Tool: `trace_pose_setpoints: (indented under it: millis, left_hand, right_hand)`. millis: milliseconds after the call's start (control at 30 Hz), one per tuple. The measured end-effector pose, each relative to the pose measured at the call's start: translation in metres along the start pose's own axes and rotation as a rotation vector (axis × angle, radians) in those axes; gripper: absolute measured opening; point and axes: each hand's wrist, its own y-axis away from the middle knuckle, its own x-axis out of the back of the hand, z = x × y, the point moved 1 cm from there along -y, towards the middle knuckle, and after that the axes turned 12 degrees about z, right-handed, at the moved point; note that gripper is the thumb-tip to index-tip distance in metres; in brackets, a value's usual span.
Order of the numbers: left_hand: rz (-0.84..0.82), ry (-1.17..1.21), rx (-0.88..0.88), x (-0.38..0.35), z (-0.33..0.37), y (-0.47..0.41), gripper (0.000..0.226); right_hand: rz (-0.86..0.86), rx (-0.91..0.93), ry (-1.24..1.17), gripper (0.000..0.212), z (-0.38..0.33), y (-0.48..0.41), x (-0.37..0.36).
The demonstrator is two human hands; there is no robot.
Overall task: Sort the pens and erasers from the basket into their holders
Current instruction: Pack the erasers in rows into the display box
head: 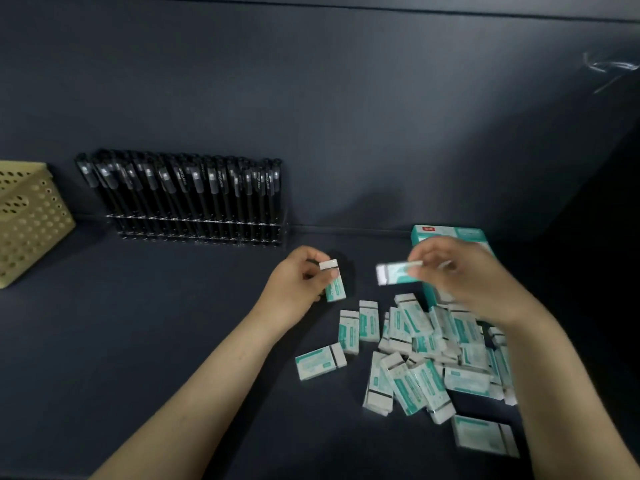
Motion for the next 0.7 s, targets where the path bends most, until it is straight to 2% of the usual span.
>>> trace_pose_setpoints:
  millis: [67, 133, 233, 333, 467, 600, 700]
  left_hand:
    - [0.039, 0.059, 0.031, -0.007, 0.003, -0.004, 0.007]
    - [0.081, 0.113, 0.054, -0.013, 0.007, -0.008, 0.008]
    - [0.090, 0.192, 0.046, -0.019, 0.015, -0.014, 0.010]
    - [0.058, 0.238, 0.004, -0.025, 0.025, -0.020, 0.011]
    - [0.055, 0.311, 0.021, -0.029, 0.030, -0.026, 0.016]
    - [0.014, 0.378, 0.066, -0.024, 0.027, -0.032, 0.029]
    - [-0.008, 0.328, 0.051, -0.026, 0.027, -0.038, 0.028]
  right_hand:
    - [0.217, -0.055, -0.048, 0.012, 0.018, -0.006, 0.015]
    - [0.308, -0.146, -0.077, 0.018, 0.036, -0.009, 0.027]
    - [0.301, -0.281, -0.174, 0.017, 0.052, -0.011, 0.031]
    - [0.304, -0.342, -0.264, 0.015, 0.049, -0.016, 0.020]
    - [0.269, -0.330, -0.195, 0.008, 0.031, -0.027, -0.005]
    - [0.239, -0.324, -0.158, 0.010, 0.020, -0.037, -0.017]
    - [0.279, -0.326, -0.135, 0.010, 0.020, -0.045, -0.016]
